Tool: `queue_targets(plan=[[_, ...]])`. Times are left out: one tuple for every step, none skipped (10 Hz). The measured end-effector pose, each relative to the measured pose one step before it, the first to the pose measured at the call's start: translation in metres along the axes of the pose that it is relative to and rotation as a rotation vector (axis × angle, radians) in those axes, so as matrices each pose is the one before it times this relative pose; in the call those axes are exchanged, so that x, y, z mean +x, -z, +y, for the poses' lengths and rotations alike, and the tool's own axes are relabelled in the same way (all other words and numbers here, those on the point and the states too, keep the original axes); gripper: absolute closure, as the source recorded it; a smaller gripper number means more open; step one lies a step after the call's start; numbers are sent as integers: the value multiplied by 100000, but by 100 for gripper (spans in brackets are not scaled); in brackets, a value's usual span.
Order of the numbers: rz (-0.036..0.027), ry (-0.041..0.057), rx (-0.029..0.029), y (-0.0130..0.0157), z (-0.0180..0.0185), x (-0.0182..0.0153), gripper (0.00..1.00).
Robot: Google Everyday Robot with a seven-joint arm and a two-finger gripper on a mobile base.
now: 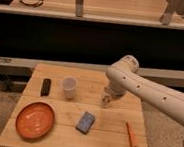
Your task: Knock the bottle over
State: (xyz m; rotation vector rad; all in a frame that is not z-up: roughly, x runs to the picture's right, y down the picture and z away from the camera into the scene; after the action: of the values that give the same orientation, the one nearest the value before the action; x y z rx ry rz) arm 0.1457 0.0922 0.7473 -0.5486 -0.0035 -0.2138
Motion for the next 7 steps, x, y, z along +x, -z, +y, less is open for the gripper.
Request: queue_targets(plan=[[-85, 11, -34, -27, -216, -28, 95], [-106, 351, 91, -23, -372, -168, 95], [-61, 144, -81, -36, -107, -24, 95], [80, 86, -44, -23, -18, 48, 95], [-199, 364, 340, 41, -195, -80, 95], [-479, 681, 201, -15, -240, -191, 95], [-368, 500, 150, 20, -212, -134, 95]])
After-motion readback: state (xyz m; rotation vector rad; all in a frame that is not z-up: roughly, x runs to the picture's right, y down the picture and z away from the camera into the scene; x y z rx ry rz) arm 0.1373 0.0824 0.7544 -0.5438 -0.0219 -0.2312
